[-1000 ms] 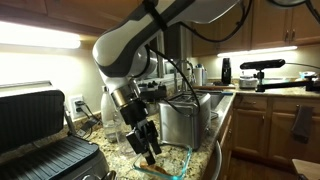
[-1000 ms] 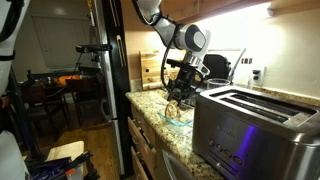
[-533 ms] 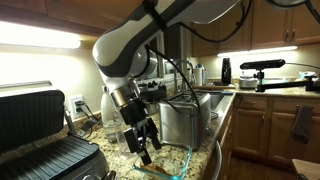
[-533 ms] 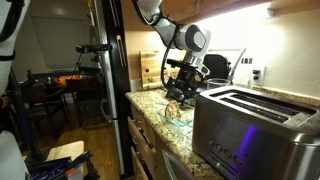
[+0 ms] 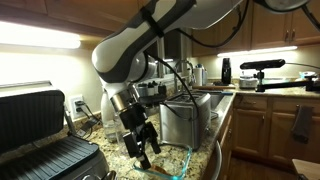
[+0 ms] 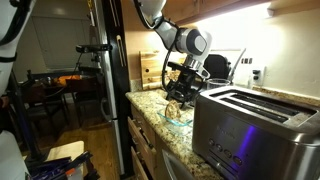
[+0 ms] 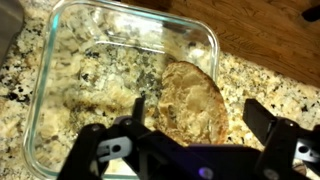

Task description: Put the slices of bread in the toaster

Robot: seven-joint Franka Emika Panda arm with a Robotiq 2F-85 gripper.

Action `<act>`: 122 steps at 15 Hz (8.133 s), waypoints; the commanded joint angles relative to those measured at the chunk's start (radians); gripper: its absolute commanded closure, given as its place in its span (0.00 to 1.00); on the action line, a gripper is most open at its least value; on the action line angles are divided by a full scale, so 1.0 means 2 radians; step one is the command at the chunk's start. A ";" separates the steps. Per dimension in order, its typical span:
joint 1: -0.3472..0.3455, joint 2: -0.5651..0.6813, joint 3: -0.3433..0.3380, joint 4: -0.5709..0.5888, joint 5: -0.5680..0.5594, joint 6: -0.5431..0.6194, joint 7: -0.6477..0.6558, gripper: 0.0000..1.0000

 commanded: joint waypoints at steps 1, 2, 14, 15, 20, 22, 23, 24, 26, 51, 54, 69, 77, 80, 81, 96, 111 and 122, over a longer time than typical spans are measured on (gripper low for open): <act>-0.003 0.011 -0.001 0.017 0.009 -0.014 -0.008 0.00; -0.003 0.012 -0.001 0.018 0.009 -0.014 -0.008 0.00; -0.005 0.013 -0.003 0.021 0.008 -0.013 -0.007 0.93; -0.005 0.013 -0.004 0.022 0.008 -0.013 -0.007 0.99; -0.007 0.010 -0.006 0.024 0.008 -0.012 -0.007 0.96; -0.009 0.009 -0.006 0.023 0.008 -0.012 -0.007 0.96; -0.010 0.008 -0.007 0.022 0.008 -0.013 -0.007 0.96; -0.011 0.008 -0.007 0.022 0.008 -0.013 -0.007 0.98; -0.014 0.003 -0.008 0.019 0.009 -0.012 -0.006 0.96; -0.032 -0.206 -0.071 -0.042 -0.005 0.016 0.167 0.96; -0.039 -0.225 -0.079 -0.054 -0.006 0.020 0.188 0.96; -0.092 -0.233 -0.122 -0.052 0.042 0.099 0.221 0.96; -0.109 -0.237 -0.138 -0.087 0.079 0.143 0.219 0.96; -0.113 -0.240 -0.143 -0.107 0.088 0.160 0.218 0.96; -0.114 -0.240 -0.144 -0.113 0.091 0.165 0.217 0.96; -0.126 -0.255 -0.153 -0.172 0.141 0.211 0.209 0.40; -0.115 -0.260 -0.138 -0.162 0.127 0.187 0.166 0.03; -0.115 -0.260 -0.138 -0.162 0.127 0.187 0.166 0.03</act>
